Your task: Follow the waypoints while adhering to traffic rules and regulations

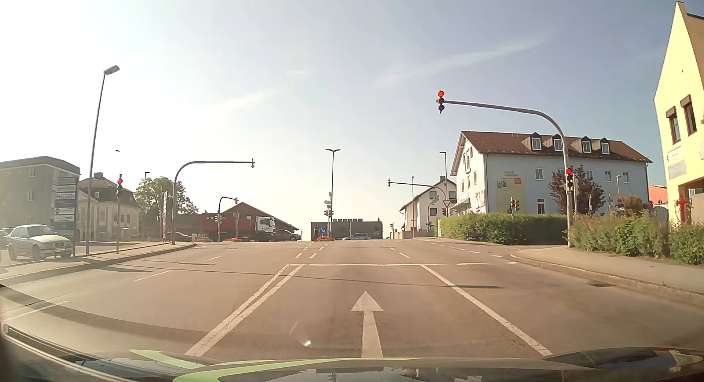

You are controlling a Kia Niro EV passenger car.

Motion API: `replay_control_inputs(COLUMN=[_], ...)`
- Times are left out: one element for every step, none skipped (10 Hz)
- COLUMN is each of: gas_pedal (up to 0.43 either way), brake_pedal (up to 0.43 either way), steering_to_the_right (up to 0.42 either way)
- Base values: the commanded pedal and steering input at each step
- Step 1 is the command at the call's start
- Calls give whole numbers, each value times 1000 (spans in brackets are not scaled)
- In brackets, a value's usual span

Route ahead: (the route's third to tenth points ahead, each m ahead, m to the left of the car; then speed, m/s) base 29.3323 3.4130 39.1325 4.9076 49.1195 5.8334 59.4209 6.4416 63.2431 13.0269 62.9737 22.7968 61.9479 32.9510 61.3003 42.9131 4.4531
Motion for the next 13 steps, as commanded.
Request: replay_control_inputs(gas_pedal=[47, 47, 47, 47, 47, 47, 47, 47, 47, 39, 28, 0, 0], brake_pedal=[0, 0, 0, 0, 0, 0, 0, 0, 0, 0, 0, 0, 0], steering_to_the_right=[-20, -20, -20, -19, -18, -18, -17, -17, -17, -17, -16, -16, -16])
